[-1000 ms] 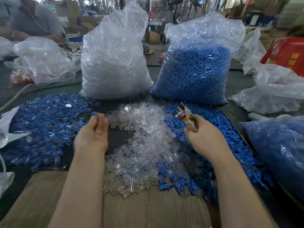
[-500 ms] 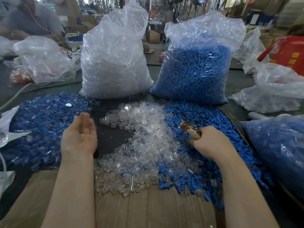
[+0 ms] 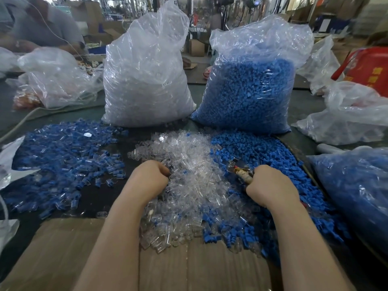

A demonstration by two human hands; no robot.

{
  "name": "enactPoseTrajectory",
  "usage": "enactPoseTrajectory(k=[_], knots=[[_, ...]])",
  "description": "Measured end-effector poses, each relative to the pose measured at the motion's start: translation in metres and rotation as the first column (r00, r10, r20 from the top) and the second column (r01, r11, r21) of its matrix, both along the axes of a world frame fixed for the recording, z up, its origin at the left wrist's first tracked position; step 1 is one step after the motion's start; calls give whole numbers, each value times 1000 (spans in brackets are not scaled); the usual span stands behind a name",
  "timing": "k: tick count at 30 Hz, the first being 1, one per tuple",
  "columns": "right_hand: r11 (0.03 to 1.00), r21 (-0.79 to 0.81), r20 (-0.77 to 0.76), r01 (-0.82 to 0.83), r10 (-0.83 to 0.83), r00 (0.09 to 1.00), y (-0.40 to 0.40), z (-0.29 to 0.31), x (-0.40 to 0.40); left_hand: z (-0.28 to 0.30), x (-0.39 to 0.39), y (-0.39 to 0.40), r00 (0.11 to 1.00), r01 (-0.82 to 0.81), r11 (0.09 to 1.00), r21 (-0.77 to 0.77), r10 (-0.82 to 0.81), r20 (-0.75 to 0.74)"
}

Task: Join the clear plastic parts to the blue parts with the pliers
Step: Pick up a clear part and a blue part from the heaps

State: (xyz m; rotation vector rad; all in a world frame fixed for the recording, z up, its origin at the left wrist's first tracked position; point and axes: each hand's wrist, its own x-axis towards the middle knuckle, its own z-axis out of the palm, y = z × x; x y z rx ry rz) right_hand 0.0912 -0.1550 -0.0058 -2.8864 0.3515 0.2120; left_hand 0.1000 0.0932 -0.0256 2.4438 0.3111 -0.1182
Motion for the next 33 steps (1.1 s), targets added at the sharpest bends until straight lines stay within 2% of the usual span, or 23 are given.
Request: enactPoseTrajectory(k=[5, 11, 14, 16, 19, 22, 25, 27, 33], knots=[[1000, 21, 0, 5, -5, 1000, -1, -1, 0, 0, 2, 1, 999, 42, 996, 83, -42, -4], [1000, 4, 54, 7, -7, 998, -2, -4, 1, 0, -1, 3, 998, 65, 994, 93, -66, 9], [998, 67, 122, 10, -19, 992, -4, -4, 5, 4, -2, 0, 991, -5, 1000, -3, 5, 135], [985, 169, 178, -16, -15, 984, -4, -4, 8, 9, -4, -6, 969, -37, 985, -169, 77, 234], [927, 367, 290, -83, -29, 957, 2, -2, 9, 19, -8, -22, 944, -8, 872, -490, 168, 284], [803, 574, 361, -156, -77, 930, 9, 2, 8, 27, -11, -40, 940, 36, 732, -680, 205, 271], [698, 682, 407, -219, -112, 907, 13, 4, 6, 30, -15, -54, 943, 48, 610, -791, 235, 238], [661, 708, 442, -251, -137, 887, 16, 3, 5, 31, -16, -60, 946, 46, 525, -850, 251, 206], [632, 671, 588, -388, -135, 797, 28, 7, 3, 32, -18, -71, 960, 27, 447, -894, 237, 147]])
